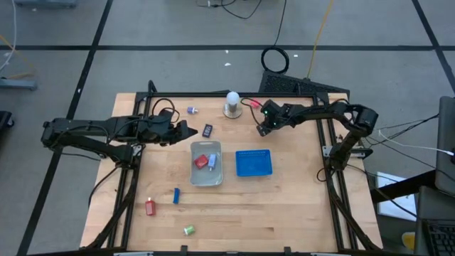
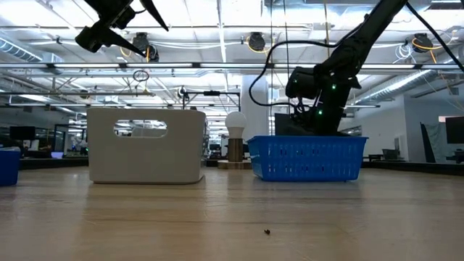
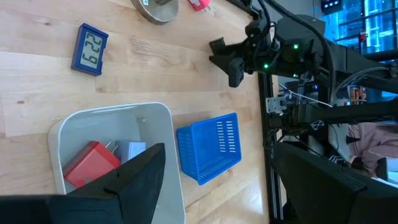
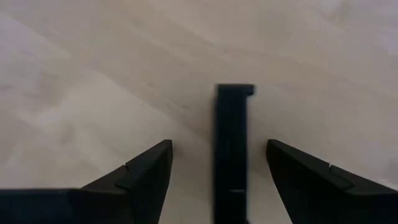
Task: Pick & Place Office items
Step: Put the black digital clock into the blue bin
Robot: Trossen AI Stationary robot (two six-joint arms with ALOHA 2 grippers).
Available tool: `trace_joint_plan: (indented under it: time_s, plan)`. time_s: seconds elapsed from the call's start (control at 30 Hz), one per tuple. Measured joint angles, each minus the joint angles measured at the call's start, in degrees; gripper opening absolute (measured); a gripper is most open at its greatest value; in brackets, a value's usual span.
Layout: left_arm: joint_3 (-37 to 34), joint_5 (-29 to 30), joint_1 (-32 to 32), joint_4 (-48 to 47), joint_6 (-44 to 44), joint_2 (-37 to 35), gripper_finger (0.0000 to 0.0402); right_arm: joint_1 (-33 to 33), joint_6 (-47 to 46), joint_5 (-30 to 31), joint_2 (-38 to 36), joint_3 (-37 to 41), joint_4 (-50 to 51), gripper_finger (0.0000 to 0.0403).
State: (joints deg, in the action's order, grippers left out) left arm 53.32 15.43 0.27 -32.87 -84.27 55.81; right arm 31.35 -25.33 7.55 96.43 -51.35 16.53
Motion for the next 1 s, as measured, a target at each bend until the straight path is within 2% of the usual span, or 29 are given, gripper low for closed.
trace_joint_plan:
  time_s: [0.27, 0.47, 0.73, 1.0]
  plan:
    - [0.0, -0.38, -0.09, 0.04, -0.26, 0.0, 0.0305, -0.11, 0.11, 0.49, 1.23, 0.0, -0.9, 0.0253]
    - [0.0, -0.36, -0.09, 0.04, -0.1, 0.0, 0.0305, -0.13, 0.07, 1.35, 0.49, 0.11, -1.36, 0.0229]
    - [0.0, -0.34, -0.09, 0.03, 0.09, 0.0, 0.0305, -0.35, 0.05, 1.4, 0.27, 0.13, -1.07, 0.0167]
    - [0.0, -0.34, -0.09, 0.03, 0.09, 0.0, 0.0305, -0.55, -0.58, 0.91, -0.76, 0.22, 1.23, 0.0079]
